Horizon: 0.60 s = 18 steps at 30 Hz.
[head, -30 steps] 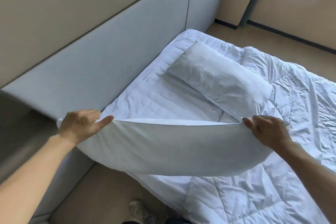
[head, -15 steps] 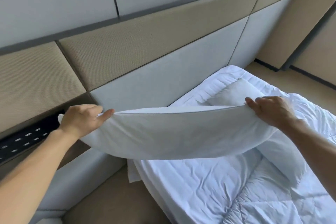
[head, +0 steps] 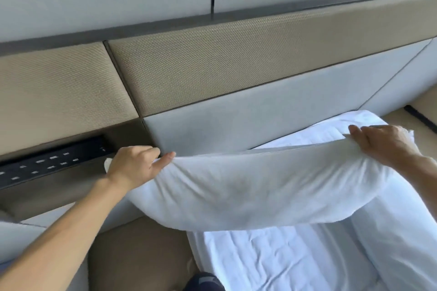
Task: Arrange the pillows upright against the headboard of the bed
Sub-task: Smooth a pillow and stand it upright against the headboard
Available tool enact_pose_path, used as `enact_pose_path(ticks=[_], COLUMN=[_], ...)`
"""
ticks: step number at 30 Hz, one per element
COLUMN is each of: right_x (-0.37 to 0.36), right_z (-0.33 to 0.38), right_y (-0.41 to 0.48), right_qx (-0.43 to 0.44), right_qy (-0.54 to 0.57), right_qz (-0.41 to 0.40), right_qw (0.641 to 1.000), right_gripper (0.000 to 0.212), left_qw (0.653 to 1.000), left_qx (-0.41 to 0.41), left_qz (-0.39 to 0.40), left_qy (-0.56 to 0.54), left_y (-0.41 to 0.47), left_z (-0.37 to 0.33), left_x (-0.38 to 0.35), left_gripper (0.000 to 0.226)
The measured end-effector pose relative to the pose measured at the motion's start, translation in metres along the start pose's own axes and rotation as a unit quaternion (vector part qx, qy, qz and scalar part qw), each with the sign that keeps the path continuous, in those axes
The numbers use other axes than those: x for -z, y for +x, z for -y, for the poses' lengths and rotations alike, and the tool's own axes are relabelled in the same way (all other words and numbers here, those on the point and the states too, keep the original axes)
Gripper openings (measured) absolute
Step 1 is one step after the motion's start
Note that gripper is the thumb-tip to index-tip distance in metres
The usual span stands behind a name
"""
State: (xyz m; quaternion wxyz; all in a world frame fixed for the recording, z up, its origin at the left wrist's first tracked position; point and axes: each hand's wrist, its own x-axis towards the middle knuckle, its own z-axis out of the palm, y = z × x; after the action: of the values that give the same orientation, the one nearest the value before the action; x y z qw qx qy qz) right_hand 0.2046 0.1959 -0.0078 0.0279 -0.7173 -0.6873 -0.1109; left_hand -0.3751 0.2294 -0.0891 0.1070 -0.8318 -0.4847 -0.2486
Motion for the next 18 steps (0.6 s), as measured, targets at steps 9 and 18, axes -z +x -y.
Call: enact_pose_path(ticks=[9,18], right_x=[-0.126,-0.166], right_z=[-0.01,0.002], right_y=[0.094,0.197], right_qx=[0.035,0.122], right_qy=[0.049,0.032], right_qz=[0.078,0.012], right_qw=[0.995,0.992], right_gripper=[0.071,0.059], left_qw=[0.991,0.986], left_qx=[0.085,0.142], left_qz=[0.102,0.074], left_qy=[0.023,0.055], left_y=[-0.02,0.008], left_z=[-0.021,-0.008], left_x=[-0.083,-0.1], left_gripper=[0.081,0.08])
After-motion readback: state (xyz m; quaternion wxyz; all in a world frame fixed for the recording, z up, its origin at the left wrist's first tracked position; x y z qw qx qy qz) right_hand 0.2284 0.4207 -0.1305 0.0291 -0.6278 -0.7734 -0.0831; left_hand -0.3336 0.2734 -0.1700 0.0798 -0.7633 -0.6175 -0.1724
